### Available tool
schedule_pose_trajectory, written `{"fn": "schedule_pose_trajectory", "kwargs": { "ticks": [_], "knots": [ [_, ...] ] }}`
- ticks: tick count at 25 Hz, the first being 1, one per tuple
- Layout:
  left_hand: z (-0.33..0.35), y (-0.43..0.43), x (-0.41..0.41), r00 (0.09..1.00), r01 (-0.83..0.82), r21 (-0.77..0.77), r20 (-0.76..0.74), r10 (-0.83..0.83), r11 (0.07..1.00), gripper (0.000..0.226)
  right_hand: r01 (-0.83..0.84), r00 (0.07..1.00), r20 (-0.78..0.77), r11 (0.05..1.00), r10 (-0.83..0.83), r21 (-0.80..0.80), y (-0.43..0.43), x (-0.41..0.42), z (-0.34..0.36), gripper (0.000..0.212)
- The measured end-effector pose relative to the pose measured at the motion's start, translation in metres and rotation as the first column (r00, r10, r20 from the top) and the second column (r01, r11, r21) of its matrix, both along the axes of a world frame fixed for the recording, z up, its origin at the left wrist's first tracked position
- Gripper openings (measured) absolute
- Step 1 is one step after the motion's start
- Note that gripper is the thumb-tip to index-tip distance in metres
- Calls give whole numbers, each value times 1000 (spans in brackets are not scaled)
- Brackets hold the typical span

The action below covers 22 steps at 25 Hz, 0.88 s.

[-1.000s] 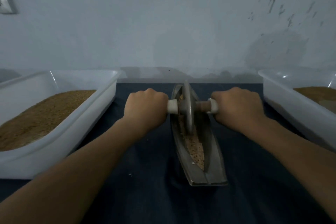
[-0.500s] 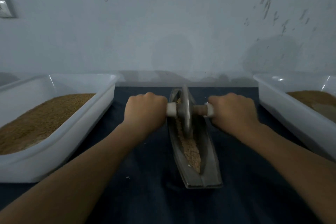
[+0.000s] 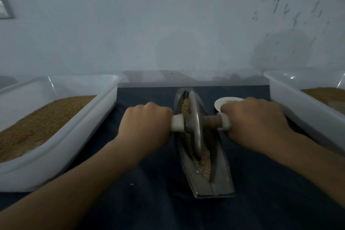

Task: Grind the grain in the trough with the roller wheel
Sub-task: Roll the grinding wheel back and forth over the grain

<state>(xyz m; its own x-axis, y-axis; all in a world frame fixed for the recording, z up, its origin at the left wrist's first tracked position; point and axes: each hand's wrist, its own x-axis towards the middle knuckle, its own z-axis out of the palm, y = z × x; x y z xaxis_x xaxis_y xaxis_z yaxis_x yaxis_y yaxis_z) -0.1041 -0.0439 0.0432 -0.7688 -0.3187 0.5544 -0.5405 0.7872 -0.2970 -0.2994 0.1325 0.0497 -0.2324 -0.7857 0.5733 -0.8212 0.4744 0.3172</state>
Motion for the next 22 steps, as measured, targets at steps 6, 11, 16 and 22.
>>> {"fn": "schedule_pose_trajectory", "kwargs": {
  "ticks": [6,11,16,22],
  "knots": [
    [29,-25,-53,980,-155,263,159,116,952,10,90,950,285,986,-127,140,-55,-18,21,19],
    [1,4,4,994,100,-99,-34,-103,990,50,-90,996,-8,995,90,-49,15,0,-8,30],
    [8,-24,-37,997,-56,88,62,51,995,9,81,993,86,997,-82,14,-35,-11,3,23],
    [24,-22,-44,992,-77,78,104,68,994,6,65,952,293,993,-92,102,-40,-16,8,20]
  ]
}}
